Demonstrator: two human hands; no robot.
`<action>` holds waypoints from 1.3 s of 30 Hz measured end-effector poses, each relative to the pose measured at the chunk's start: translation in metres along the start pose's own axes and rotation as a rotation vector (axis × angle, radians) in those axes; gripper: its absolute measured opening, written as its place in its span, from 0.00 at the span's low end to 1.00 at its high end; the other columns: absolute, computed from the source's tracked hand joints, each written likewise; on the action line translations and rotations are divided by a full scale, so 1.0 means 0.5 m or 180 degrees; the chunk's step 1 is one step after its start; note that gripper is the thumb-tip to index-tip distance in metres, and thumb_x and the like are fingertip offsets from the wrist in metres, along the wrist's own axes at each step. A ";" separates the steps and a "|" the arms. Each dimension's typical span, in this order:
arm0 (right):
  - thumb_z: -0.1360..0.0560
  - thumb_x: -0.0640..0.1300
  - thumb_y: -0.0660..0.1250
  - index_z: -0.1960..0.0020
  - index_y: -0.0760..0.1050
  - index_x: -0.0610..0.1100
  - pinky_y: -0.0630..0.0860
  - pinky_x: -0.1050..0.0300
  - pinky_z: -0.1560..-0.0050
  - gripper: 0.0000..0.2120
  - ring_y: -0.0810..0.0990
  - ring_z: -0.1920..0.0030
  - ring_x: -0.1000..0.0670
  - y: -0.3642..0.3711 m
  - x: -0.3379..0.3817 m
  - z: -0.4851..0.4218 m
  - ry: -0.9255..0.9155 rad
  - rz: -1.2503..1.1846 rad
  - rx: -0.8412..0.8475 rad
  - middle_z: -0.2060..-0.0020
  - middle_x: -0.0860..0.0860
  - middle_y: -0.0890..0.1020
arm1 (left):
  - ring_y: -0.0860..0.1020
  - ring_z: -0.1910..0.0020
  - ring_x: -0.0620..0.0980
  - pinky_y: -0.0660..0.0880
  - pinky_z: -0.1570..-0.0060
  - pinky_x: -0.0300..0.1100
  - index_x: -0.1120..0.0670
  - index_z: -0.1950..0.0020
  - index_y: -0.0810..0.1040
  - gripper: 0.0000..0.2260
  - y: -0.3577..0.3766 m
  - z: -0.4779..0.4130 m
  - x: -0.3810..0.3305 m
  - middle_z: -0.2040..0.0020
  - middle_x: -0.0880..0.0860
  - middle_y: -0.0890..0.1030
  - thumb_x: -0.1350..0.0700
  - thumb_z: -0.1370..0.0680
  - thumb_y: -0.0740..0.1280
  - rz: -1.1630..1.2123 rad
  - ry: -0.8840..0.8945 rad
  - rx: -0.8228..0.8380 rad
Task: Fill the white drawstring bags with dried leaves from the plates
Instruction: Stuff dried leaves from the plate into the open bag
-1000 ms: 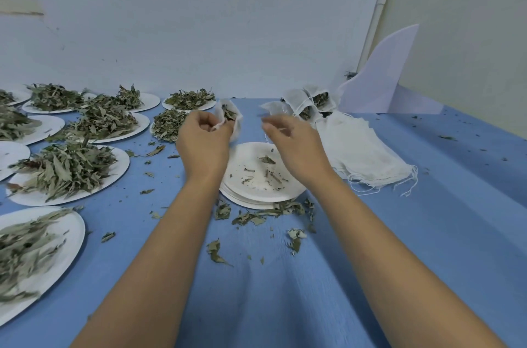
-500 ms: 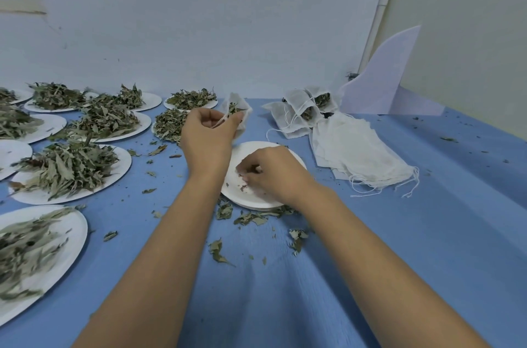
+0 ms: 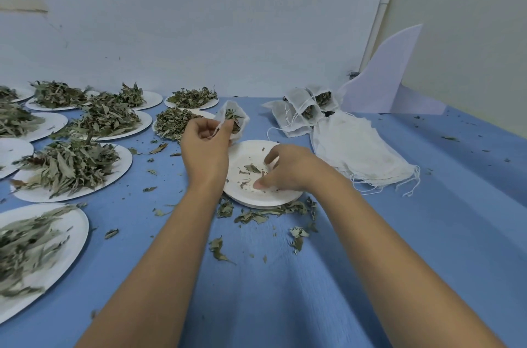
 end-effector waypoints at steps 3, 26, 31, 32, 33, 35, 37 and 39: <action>0.31 0.50 0.75 0.39 0.75 0.47 0.73 0.58 0.50 0.23 0.76 0.45 0.50 0.010 0.012 -0.006 -0.0191 -0.0381 -0.0119 0.44 0.50 0.77 | 0.74 0.61 0.49 0.77 0.61 0.34 0.52 0.58 0.73 0.09 0.004 0.008 0.013 0.62 0.51 0.74 0.57 0.26 0.73 0.0253 -0.0076 -0.0066; 0.24 0.36 0.63 0.41 0.80 0.46 0.72 0.51 0.42 0.15 0.78 0.43 0.46 0.039 0.069 0.006 -0.1610 0.0712 -0.0490 0.46 0.48 0.83 | 0.69 0.70 0.44 0.72 0.67 0.34 0.52 0.60 0.73 0.09 0.004 0.017 0.031 0.68 0.49 0.71 0.56 0.27 0.73 0.0311 -0.0345 -0.0107; 0.25 0.35 0.63 0.42 0.81 0.44 0.72 0.51 0.45 0.14 0.78 0.46 0.46 0.037 0.074 0.013 -0.1654 0.0576 -0.0713 0.48 0.47 0.84 | 0.71 0.66 0.48 0.74 0.58 0.43 0.53 0.59 0.73 0.09 0.003 0.017 0.037 0.66 0.51 0.72 0.57 0.27 0.73 0.0435 -0.0503 -0.0122; 0.25 0.35 0.63 0.42 0.80 0.43 0.72 0.52 0.45 0.15 0.78 0.46 0.46 0.036 0.073 0.012 -0.1648 0.0550 -0.0779 0.48 0.47 0.84 | 0.71 0.66 0.48 0.74 0.57 0.43 0.53 0.60 0.73 0.09 0.003 0.018 0.037 0.66 0.51 0.72 0.57 0.27 0.73 0.0448 -0.0508 -0.0126; 0.25 0.35 0.63 0.42 0.80 0.43 0.72 0.52 0.45 0.14 0.78 0.46 0.45 0.036 0.072 0.012 -0.1641 0.0506 -0.0828 0.48 0.47 0.84 | 0.71 0.65 0.48 0.74 0.58 0.42 0.53 0.60 0.73 0.09 0.003 0.018 0.036 0.66 0.51 0.72 0.57 0.27 0.73 0.0451 -0.0507 -0.0130; 0.26 0.34 0.64 0.43 0.81 0.42 0.72 0.54 0.45 0.14 0.79 0.46 0.46 0.034 0.067 0.012 -0.1571 0.0249 -0.0922 0.48 0.47 0.84 | 0.72 0.65 0.48 0.74 0.60 0.40 0.53 0.60 0.73 0.09 0.003 0.017 0.034 0.66 0.51 0.72 0.57 0.26 0.73 0.0400 -0.0459 -0.0124; 0.26 0.34 0.64 0.46 0.82 0.42 0.74 0.57 0.45 0.13 0.80 0.48 0.49 0.019 0.053 0.012 -0.1338 -0.0324 -0.1111 0.51 0.48 0.85 | 0.72 0.64 0.48 0.74 0.62 0.38 0.52 0.59 0.73 0.09 0.005 0.014 0.029 0.64 0.52 0.73 0.57 0.26 0.72 0.0283 -0.0337 -0.0082; 0.26 0.34 0.66 0.48 0.83 0.42 0.77 0.61 0.48 0.11 0.82 0.54 0.54 -0.008 0.031 0.014 -0.1039 -0.1138 -0.1386 0.56 0.50 0.85 | 0.72 0.64 0.47 0.73 0.63 0.35 0.52 0.59 0.73 0.09 0.010 0.011 0.023 0.64 0.51 0.74 0.58 0.26 0.73 0.0144 -0.0195 0.0005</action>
Point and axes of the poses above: each hand's wrist, its own z-axis away from the middle knuckle, its own y-axis out of the palm, x = y × z, the point moved 7 cm from there along -z, towards the middle knuckle
